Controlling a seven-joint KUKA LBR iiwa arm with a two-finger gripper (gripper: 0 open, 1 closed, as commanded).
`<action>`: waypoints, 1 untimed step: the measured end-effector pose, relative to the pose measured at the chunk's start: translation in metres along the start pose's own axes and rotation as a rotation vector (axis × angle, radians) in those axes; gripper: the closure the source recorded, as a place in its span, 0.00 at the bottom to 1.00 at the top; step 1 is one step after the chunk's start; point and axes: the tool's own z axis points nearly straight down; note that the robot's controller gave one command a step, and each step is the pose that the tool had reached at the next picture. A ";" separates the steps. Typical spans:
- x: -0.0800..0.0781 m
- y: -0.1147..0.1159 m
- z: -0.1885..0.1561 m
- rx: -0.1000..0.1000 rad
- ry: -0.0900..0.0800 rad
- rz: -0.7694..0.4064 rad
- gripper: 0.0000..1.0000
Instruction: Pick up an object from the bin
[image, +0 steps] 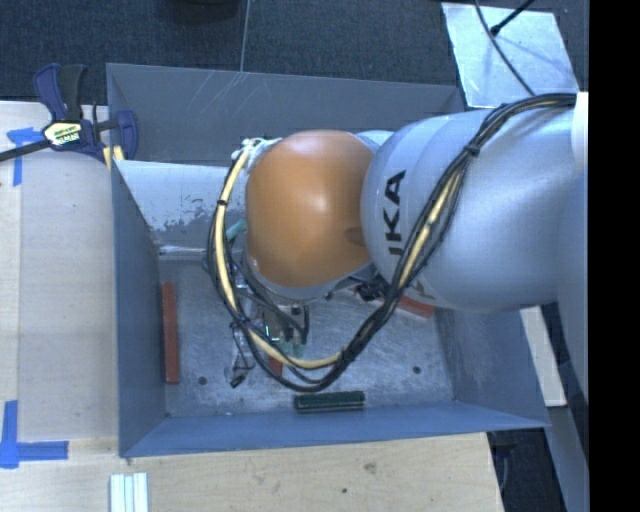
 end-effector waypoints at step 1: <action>0.008 0.010 0.139 0.002 0.001 0.104 0.00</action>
Offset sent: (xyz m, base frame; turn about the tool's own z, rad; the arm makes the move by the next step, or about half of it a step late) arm -0.0071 0.0110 -0.1343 0.1046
